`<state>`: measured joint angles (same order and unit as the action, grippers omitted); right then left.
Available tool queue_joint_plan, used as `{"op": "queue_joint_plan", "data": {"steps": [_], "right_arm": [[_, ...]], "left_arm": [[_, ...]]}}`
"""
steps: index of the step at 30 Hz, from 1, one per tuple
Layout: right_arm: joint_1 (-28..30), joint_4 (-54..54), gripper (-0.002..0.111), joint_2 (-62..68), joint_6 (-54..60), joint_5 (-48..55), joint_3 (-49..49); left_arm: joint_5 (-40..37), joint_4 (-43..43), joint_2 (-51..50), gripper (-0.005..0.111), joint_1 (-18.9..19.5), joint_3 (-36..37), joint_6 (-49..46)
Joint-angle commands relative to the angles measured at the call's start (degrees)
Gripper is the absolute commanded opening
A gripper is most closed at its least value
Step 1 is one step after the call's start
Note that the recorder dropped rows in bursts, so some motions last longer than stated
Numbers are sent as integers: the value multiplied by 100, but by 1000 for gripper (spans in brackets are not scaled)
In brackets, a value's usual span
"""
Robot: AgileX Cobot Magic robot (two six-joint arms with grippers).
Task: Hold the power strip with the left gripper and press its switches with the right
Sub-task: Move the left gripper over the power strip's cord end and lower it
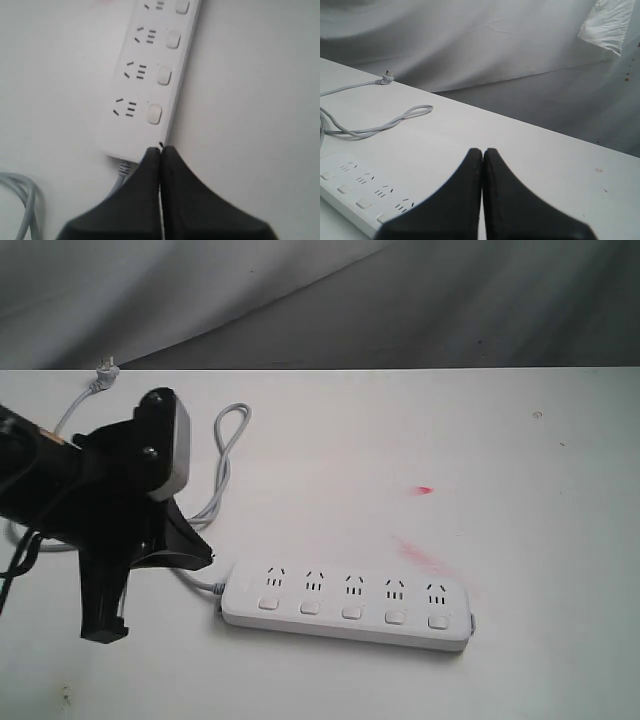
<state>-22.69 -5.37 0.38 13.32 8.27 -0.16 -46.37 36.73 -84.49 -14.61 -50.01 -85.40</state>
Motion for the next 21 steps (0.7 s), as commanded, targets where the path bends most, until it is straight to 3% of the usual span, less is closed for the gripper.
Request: {"op": "queue_joint_plan", "data": {"steps": [1, 5, 7, 13, 21], "right_arm": [[36, -12, 0, -38, -18, -50, 16], [36, -12, 0, -38, -18, -50, 16], [36, -12, 0, -38, -18, -50, 16], [36, -12, 0, -38, -18, -50, 16], [36, -12, 0, -38, -18, -50, 16]], "left_arm": [[159, -603, -659, 0, -27, -277, -84], [346, -744, -836, 0, -27, -289, -84], [445, -664, -811, 8, -27, -298, -63], [434, -172, -811, 68, -27, -298, -79], [615, 147, -848, 74, -27, -298, -79]]}}
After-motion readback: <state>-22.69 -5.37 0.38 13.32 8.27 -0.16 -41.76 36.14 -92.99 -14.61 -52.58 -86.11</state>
